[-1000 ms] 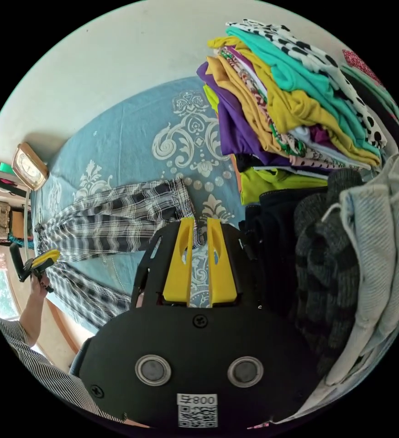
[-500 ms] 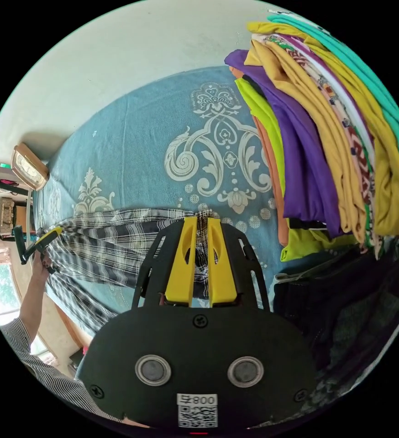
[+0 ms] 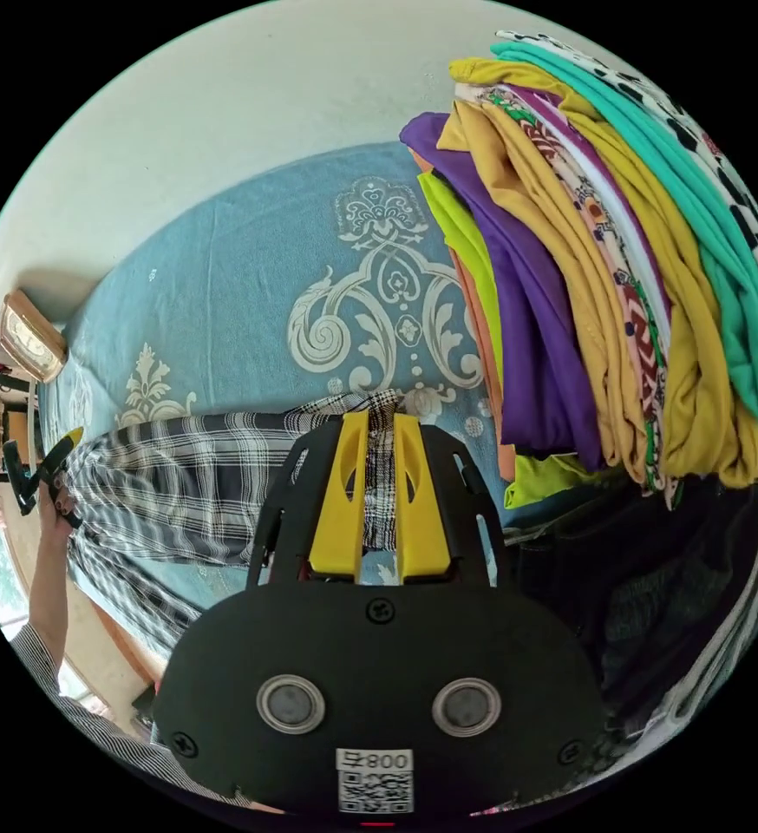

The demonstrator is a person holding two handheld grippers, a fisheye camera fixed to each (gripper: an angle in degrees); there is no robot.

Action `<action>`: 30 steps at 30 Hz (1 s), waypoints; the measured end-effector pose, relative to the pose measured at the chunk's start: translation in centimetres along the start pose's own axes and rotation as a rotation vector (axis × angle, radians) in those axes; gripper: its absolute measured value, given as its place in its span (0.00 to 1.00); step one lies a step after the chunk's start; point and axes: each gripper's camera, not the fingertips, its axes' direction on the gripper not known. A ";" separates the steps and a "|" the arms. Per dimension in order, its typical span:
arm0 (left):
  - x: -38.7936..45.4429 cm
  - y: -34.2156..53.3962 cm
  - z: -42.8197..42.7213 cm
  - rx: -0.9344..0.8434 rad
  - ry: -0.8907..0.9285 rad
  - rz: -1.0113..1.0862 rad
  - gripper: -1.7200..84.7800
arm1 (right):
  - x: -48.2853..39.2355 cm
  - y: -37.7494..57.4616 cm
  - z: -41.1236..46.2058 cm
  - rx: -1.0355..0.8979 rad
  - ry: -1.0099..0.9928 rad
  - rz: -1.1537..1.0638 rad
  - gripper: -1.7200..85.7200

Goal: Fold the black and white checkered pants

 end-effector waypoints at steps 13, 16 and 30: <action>5.1 13.7 3.8 -0.431 -0.023 0.180 0.09 | 0.0 19.6 1.6 -0.230 -0.069 -0.050 0.11; 5.1 14.4 4.9 -0.447 -0.073 0.177 0.05 | 0.4 21.5 3.9 -0.283 -0.069 -0.021 0.11; 6.7 17.9 4.5 -0.309 -0.043 0.111 0.04 | 0.7 22.7 6.1 -0.268 -0.111 0.012 0.10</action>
